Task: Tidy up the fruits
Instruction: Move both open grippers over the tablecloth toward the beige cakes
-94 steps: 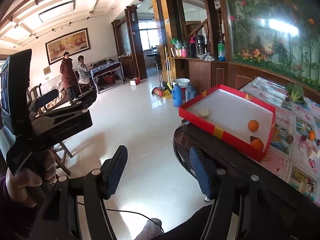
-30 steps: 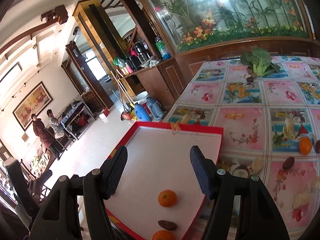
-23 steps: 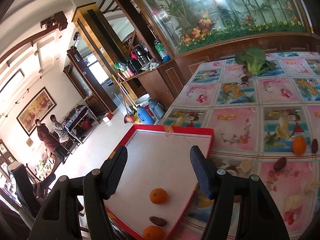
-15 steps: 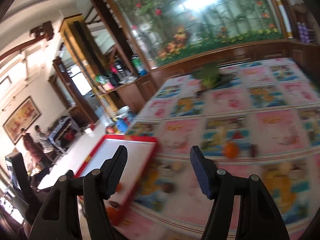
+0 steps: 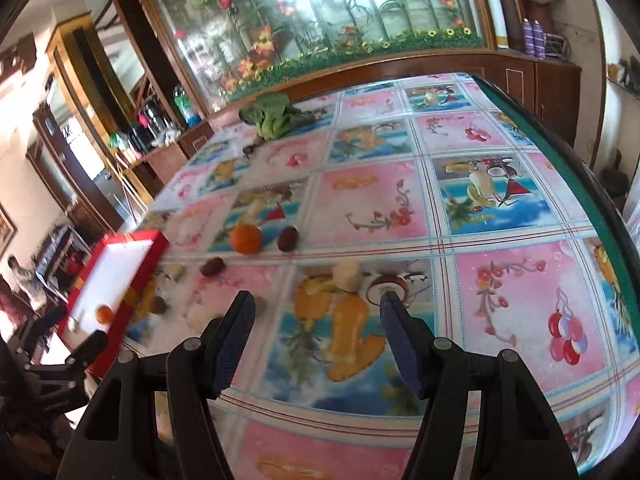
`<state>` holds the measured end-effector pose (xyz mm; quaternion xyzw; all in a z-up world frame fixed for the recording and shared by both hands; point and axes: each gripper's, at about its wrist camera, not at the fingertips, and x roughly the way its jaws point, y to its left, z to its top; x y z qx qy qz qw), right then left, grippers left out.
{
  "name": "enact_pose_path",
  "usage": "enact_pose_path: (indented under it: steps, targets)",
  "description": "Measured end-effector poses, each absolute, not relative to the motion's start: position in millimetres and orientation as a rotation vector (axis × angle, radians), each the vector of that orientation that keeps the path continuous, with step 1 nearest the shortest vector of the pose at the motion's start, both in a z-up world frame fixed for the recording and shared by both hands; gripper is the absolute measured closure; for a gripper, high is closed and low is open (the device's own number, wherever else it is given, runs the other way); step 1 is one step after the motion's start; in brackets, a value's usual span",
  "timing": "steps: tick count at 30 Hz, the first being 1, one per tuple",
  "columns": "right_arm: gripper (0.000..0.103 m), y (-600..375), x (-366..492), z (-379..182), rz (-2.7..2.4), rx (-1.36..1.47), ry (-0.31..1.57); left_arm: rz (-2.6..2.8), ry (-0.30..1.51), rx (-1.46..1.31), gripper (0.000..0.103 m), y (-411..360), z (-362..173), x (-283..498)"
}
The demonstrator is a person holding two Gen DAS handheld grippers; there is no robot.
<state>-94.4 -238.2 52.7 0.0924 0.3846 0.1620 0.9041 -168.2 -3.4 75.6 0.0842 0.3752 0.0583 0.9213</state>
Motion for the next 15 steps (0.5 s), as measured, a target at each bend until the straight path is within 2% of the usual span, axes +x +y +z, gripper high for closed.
enact_pose_path:
  steps: [8,15]
  targets:
    - [0.039,-248.0,-81.3,33.6,0.328,0.083,0.835,-0.01,0.819,0.196,0.0,-47.7,57.8,-126.4]
    - [0.056,-233.2,-50.8,22.6,0.322,0.069,0.885,-0.097,0.882,0.155,0.0,-54.8,39.2,-98.9]
